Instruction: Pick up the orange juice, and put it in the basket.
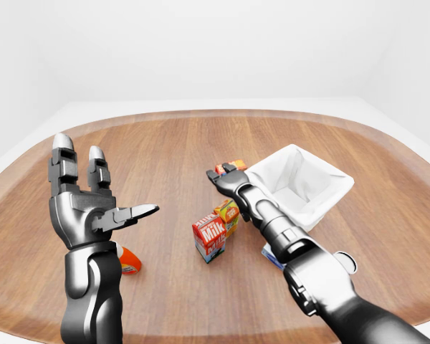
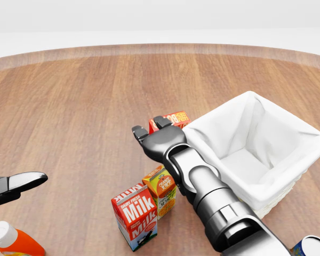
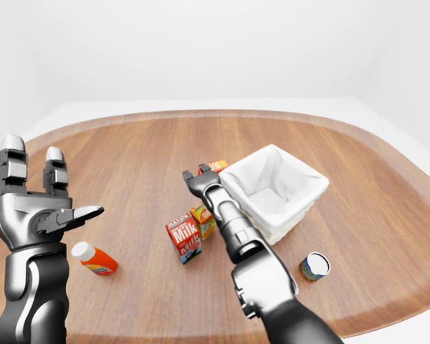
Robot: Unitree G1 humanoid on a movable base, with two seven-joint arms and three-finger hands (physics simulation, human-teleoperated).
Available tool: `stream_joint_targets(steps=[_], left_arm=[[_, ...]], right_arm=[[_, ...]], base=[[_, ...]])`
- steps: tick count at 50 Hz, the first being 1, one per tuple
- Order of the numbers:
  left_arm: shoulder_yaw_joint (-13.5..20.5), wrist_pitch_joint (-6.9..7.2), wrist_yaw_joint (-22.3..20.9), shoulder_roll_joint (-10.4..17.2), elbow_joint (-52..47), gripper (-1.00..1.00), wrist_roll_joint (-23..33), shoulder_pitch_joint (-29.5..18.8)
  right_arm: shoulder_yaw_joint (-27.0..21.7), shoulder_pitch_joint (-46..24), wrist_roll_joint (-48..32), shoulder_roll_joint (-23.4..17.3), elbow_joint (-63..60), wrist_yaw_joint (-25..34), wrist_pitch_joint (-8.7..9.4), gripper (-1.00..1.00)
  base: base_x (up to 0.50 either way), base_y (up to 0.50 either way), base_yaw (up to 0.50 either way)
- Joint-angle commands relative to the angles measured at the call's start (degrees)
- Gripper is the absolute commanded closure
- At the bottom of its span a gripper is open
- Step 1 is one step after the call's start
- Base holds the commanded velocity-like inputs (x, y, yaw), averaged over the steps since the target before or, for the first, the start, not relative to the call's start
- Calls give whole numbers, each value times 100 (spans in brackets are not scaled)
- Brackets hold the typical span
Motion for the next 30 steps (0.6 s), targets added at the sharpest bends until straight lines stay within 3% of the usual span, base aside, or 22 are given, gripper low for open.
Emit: stream_joint_targets(steps=[1, 30], left_arm=[[0, 0, 0, -1, 0, -100, -1, 0], [0, 0, -1, 0, 0, -100, 0, 0]], right_arm=[[27, -106, -141, 49, 284, -172, 0, -100], [19, -230, -109, 204, 981, -618, 0, -100]], base=[[0, 0, 0], [0, 0, 0]])
